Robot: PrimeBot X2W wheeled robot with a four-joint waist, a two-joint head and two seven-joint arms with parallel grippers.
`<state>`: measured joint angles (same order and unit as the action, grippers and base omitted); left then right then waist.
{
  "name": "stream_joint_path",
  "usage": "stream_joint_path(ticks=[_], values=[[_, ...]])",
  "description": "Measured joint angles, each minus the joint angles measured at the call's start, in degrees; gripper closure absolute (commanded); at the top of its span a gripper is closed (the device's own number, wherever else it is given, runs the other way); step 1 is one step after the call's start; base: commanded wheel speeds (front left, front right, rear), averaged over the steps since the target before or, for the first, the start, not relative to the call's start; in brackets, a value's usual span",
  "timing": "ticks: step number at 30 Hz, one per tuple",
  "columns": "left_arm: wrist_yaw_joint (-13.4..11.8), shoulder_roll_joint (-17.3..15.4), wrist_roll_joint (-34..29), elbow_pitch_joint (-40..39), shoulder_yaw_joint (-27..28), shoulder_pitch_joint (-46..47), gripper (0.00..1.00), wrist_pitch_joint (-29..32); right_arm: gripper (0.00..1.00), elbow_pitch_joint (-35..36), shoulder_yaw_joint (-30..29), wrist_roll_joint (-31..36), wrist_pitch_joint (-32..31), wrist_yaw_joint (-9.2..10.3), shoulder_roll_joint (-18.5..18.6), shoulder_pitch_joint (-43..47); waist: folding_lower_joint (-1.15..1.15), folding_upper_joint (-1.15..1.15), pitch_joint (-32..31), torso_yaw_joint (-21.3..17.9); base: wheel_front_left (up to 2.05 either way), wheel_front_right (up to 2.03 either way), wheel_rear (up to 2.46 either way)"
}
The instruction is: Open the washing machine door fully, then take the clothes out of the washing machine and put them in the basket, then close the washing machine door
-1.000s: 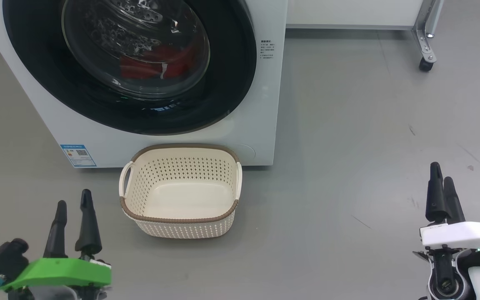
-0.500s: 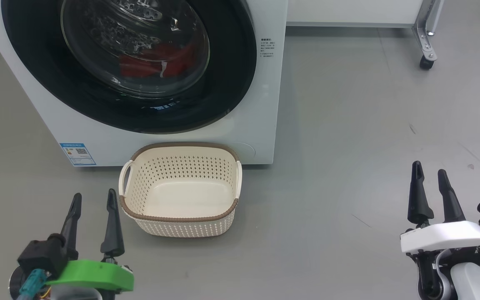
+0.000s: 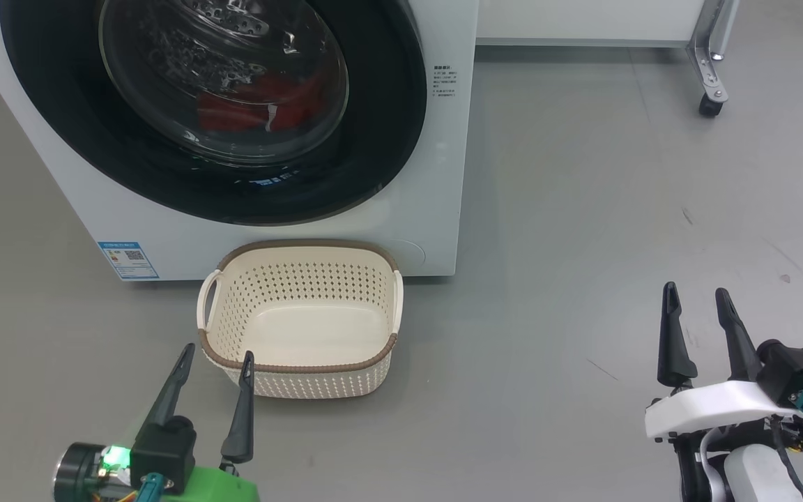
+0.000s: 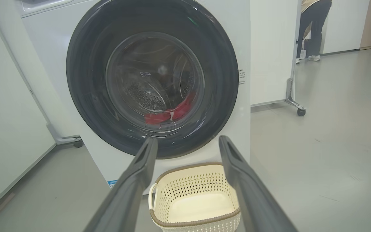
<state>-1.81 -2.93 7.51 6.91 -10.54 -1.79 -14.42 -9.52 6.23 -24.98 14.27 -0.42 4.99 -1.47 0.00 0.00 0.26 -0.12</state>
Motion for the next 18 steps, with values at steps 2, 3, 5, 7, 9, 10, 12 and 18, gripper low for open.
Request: stream_joint_path(ticks=[2, 3, 5, 7, 9, 10, 12, 18], values=[[-0.2, 0.0, -0.2, 0.5, -0.3, 0.0, 0.0, 0.0, 0.0, 0.0, 0.1, 0.6, 0.0, 0.08, 0.0, -0.3, 0.0, 0.0, 0.0, 0.0, 0.0, 0.0, 0.0], [-0.3, 0.0, -0.2, 0.8, -0.4, 0.0, 0.0, 0.0, 0.0, 0.0, 0.1, 0.8, 0.1, 0.13, 0.0, -0.4, 0.0, 0.0, -0.1, 0.0, 0.0, 0.0, 0.0], [-0.5, 0.0, -0.2, 1.5, -0.4, 0.0, 0.0, 0.0, 0.0, 0.0, 0.0, 1.3, 0.2, 0.65, 0.0, -0.5, 0.0, 0.0, -0.1, 0.0, 0.0, 0.0, 0.0], [-0.9, 0.0, -0.2, 1.9, -0.4, 0.0, 0.0, 0.0, 0.0, 0.0, -0.1, 1.4, 0.2, 0.58, -0.1, -0.5, 0.0, 0.0, -0.1, -0.1, 0.0, 0.0, 0.0], [-0.9, 0.0, -0.2, 2.0, -0.4, 0.0, 0.0, 0.0, 0.0, 0.2, -0.6, 1.5, 0.2, 0.93, -0.4, -0.5, 0.0, 0.0, -0.2, -0.1, 0.0, 0.0, 0.0], [-1.0, 0.0, -0.2, 2.1, -0.4, 0.0, 0.0, 0.0, 0.0, 0.2, -0.8, 1.6, 0.2, 1.16, -0.5, -0.6, 0.0, 0.0, -0.2, -0.1, 0.0, 0.0, 0.0], [-1.0, 0.0, -0.2, 2.4, -0.4, 0.0, 0.0, 0.0, 0.0, -0.1, -0.6, 3.0, 0.2, 1.19, -0.3, -0.7, 0.0, 0.0, -0.2, -0.1, 0.0, 0.0, 0.0], [-1.5, 0.0, -0.1, 3.6, -0.3, 0.0, 0.0, 0.0, 0.0, -3.0, 1.1, 5.5, 0.2, 2.45, 0.6, -0.7, 0.0, 0.0, -0.3, -0.1, 0.0, 0.0, 0.0]])
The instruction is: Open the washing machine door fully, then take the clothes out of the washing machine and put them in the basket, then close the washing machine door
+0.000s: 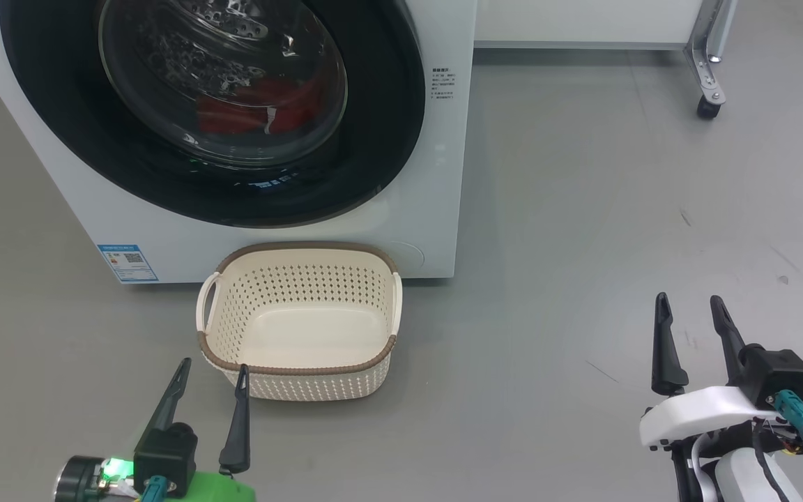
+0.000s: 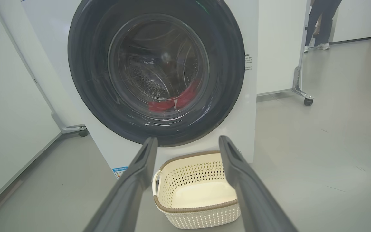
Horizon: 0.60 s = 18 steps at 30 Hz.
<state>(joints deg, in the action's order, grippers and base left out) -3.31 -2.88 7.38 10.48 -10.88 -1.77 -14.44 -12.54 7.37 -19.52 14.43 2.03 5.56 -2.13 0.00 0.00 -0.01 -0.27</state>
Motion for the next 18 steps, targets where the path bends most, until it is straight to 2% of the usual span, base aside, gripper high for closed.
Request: stream_joint_path(ticks=[18], values=[[-1.0, 0.2, 3.9, 2.5, 1.5, 0.0, 0.0, 0.0, 0.0, -2.4, 1.1, 0.5, 0.0, 0.49, -0.2, -0.1, 0.0, 0.0, -0.3, -0.4, 0.0, 0.0, 0.0]])
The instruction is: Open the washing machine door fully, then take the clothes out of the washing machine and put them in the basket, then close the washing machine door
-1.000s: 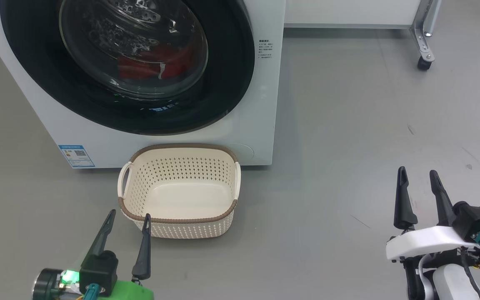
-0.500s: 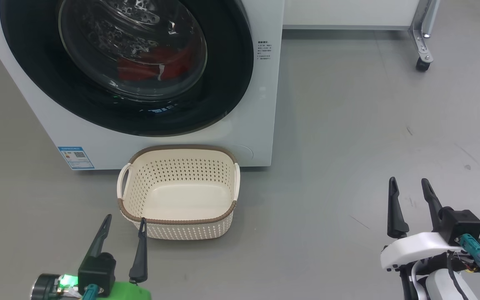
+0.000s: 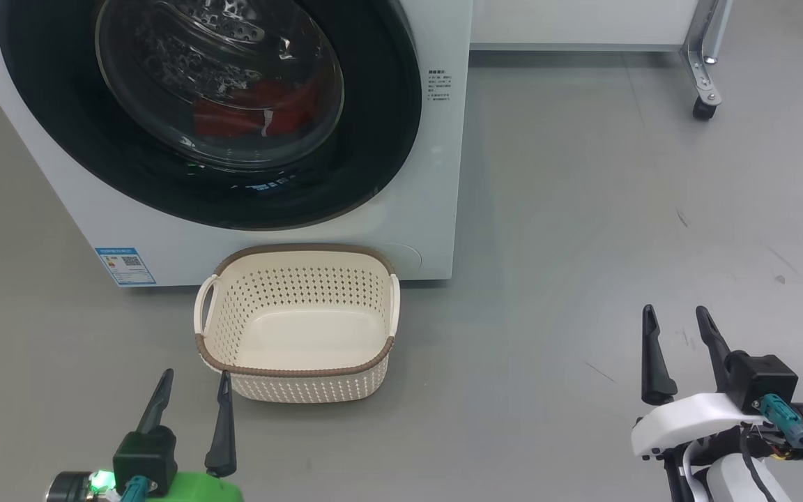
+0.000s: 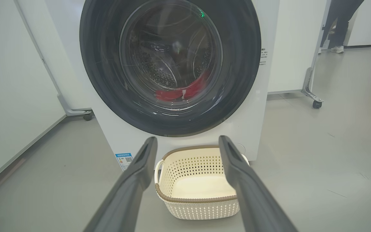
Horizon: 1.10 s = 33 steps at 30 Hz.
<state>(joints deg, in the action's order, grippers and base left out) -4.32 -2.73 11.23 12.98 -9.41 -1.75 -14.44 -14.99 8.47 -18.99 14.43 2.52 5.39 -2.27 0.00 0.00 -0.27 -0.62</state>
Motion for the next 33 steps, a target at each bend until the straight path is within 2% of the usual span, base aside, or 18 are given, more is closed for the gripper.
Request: stream_joint_path(ticks=[29, 30, 31, 32, 33], values=[[-0.5, 0.0, 0.7, 1.5, -1.6, 0.2, 0.0, 0.0, 0.0, -1.7, 0.3, 0.0, 0.0, 0.14, -0.3, -0.9, 0.0, 0.0, 0.6, 0.3, 0.0, 0.0, 0.0], [-0.5, 0.0, 0.7, 1.5, -1.6, 0.2, 0.0, 0.0, 0.2, -1.6, 0.2, 0.0, 0.0, 0.13, -0.4, -0.9, 0.0, 0.0, 0.8, 0.3, 0.0, 0.0, 0.0], [-0.5, 0.0, 0.7, 1.5, -1.7, 0.2, 0.0, 0.0, 0.83, -1.5, 0.0, -0.2, 0.0, 0.07, -0.4, -1.0, 0.0, 0.0, 1.0, 0.4, 0.0, 0.0, 0.0], [-0.5, 0.0, 0.6, 1.4, -1.7, 0.3, 0.0, 0.0, 1.0, -1.2, -0.6, -1.2, 0.0, -0.12, -0.7, -1.1, 0.0, 0.0, 1.3, 0.4, 0.0, 0.0, 0.0], [-0.5, 0.0, 0.4, 1.3, -1.8, 0.4, 0.0, 0.0, 1.0, -0.6, -1.3, -2.7, 0.0, -0.34, -1.1, -1.2, 0.0, 0.0, 1.6, 0.5, 0.0, 0.0, 0.0]])
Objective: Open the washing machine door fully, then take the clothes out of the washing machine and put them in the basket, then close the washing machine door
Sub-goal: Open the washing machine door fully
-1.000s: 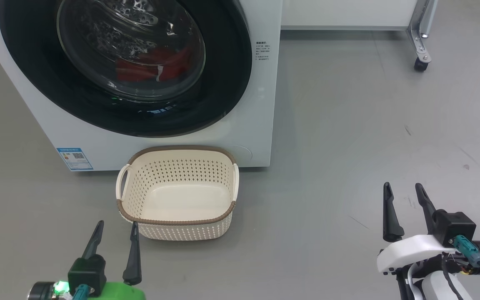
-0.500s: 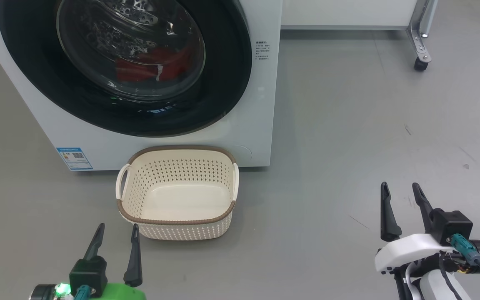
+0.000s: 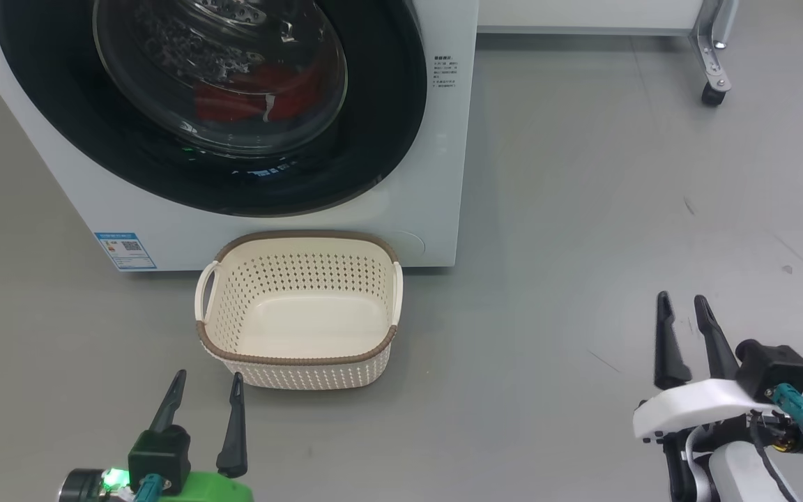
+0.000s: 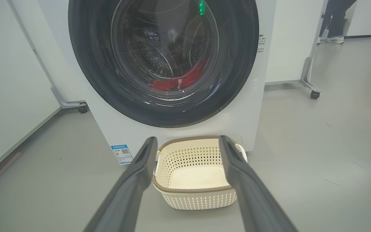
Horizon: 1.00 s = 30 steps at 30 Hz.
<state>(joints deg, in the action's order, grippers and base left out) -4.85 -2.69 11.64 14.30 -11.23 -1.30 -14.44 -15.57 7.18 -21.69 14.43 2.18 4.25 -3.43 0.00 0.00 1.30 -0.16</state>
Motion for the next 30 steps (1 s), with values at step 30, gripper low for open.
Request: stream_joint_path(ticks=[30], values=[[0.7, 0.1, 0.6, -4.0, -9.1, 10.2, 0.0, 0.0, 1.0, 1.0, -16.8, -50.7, -24.4, -1.89, -0.5, -26.6, 0.0, 0.0, 13.7, 7.9, 0.0, 0.0, 0.0]])
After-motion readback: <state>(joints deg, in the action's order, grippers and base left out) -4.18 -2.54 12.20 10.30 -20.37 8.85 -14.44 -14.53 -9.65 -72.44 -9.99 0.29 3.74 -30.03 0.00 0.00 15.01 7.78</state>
